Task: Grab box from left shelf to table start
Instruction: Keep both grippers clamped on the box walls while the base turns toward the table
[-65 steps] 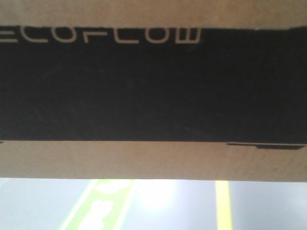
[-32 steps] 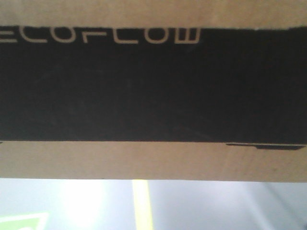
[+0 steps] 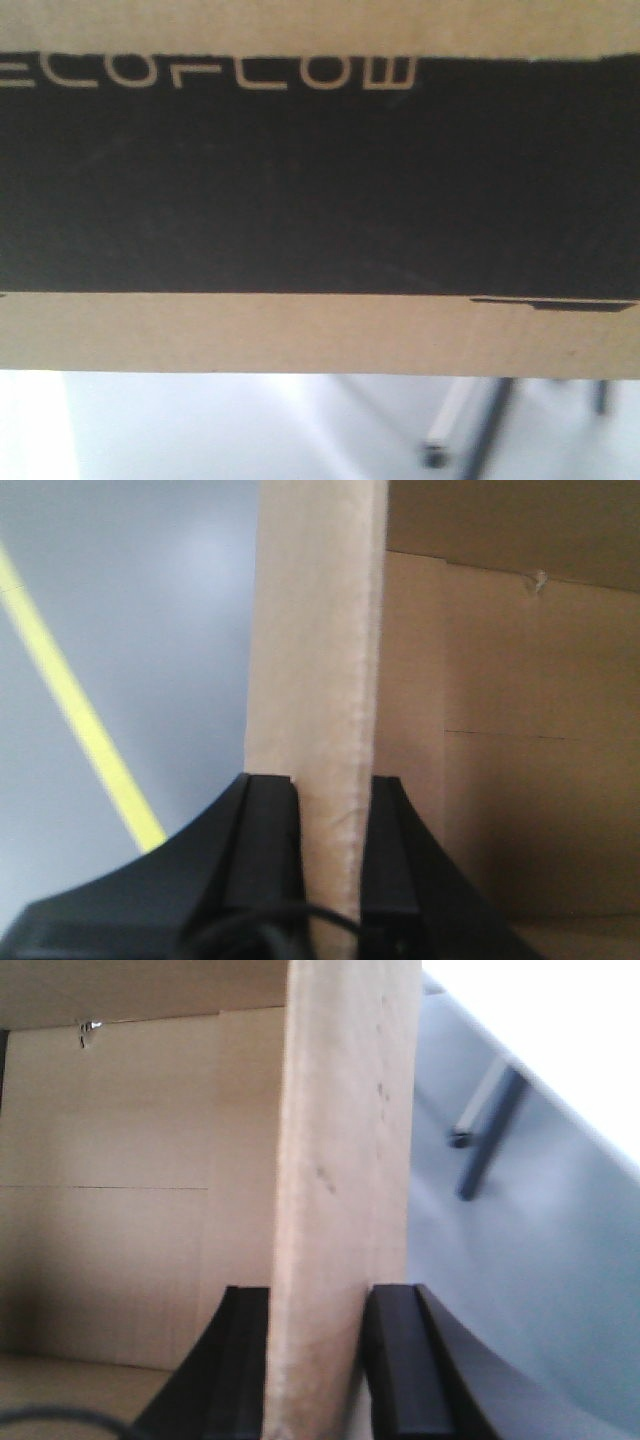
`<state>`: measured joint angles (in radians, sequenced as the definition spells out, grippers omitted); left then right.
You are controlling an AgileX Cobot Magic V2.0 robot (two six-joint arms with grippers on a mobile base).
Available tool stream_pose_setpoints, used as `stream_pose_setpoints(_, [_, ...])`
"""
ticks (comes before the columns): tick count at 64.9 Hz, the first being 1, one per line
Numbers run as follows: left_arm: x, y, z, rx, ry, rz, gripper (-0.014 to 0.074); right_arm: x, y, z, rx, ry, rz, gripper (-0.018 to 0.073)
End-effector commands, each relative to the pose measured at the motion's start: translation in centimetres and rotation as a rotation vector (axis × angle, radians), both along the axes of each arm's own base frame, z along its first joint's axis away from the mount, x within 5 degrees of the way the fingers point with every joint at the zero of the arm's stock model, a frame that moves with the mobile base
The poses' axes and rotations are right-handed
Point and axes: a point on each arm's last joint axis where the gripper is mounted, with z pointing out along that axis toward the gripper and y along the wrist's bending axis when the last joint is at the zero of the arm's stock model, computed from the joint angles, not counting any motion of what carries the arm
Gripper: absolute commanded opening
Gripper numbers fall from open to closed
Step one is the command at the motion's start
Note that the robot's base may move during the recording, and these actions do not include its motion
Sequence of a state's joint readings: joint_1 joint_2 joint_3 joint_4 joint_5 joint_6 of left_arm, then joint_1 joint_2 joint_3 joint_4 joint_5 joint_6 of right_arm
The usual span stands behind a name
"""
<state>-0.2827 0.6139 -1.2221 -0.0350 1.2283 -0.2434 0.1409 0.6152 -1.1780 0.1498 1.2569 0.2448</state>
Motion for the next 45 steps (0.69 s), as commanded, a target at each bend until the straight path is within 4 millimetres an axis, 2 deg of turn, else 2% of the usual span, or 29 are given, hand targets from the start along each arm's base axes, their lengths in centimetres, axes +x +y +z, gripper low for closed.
stream_pose_setpoints(1, [-0.12, 0.13, 2.43, -0.070, -0.194, 0.015, -0.0102, -0.29, -0.60, 0.21, -0.060, 0.029, -0.037, 0.0056])
stream_pose_setpoints(45, [-0.12, 0.13, 2.43, -0.070, -0.194, 0.015, -0.0102, -0.29, -0.60, 0.21, -0.060, 0.029, -0.037, 0.0056])
